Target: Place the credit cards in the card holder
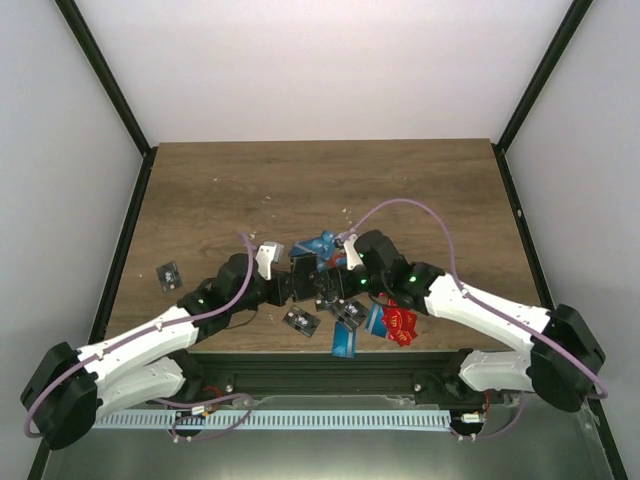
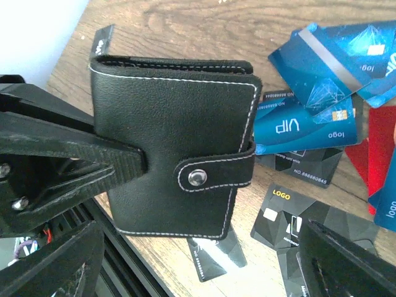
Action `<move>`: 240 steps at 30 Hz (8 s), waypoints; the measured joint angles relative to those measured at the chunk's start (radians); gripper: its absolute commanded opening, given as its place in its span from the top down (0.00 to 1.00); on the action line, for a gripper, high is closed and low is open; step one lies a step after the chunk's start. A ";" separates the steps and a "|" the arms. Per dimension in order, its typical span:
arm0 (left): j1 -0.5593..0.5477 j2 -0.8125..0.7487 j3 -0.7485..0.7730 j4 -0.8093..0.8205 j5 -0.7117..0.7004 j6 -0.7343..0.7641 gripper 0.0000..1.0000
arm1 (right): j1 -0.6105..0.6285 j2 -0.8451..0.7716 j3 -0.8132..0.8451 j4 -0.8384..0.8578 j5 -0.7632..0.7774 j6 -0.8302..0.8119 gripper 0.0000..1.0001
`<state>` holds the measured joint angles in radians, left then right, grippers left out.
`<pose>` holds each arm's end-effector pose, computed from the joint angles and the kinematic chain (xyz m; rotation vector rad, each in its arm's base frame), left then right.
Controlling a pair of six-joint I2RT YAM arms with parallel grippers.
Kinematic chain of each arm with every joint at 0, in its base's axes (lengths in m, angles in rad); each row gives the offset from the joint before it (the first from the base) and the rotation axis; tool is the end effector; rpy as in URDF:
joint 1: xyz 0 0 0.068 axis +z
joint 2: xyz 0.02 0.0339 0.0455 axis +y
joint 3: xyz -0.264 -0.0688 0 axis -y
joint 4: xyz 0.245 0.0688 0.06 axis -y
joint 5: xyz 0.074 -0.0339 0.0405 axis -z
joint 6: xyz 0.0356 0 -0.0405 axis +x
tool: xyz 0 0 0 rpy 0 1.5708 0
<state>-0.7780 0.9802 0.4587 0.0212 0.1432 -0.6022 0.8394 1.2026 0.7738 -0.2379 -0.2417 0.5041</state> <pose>0.1468 -0.1518 0.2104 0.2888 2.2021 -0.9604 0.1660 0.1978 0.2454 -0.5410 2.3468 0.9551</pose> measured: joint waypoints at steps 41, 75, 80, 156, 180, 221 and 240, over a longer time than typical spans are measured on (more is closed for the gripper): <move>-0.006 -0.082 0.024 -0.066 0.031 0.016 0.96 | 0.024 0.179 0.051 0.019 0.163 0.032 0.17; -0.010 -0.255 0.021 -0.235 -0.076 0.014 0.96 | -0.063 -0.002 -0.195 0.249 -0.274 0.003 0.22; -0.010 -0.269 0.014 -0.266 -0.101 -0.003 0.96 | -0.012 0.098 -0.135 0.272 -0.279 -0.002 0.25; -0.066 -0.180 -0.089 -0.525 -0.244 -0.382 0.30 | 0.140 0.462 -0.074 0.377 -0.332 0.187 0.99; -0.277 -0.027 0.018 -0.509 -0.354 -0.339 0.38 | 0.140 0.291 -0.096 0.320 -0.270 0.196 0.99; -0.278 -0.091 0.024 -0.642 -0.551 -0.433 0.54 | 0.120 0.323 -0.104 0.283 -0.213 0.171 0.99; -0.273 -0.102 -0.079 -0.659 -0.618 -0.588 0.58 | -0.002 0.366 -0.103 0.247 -0.200 0.114 0.99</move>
<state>-1.0508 0.8783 0.3801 -0.6380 -0.4747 -1.1904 0.8371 1.5684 0.6704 0.0090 -0.4412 0.6178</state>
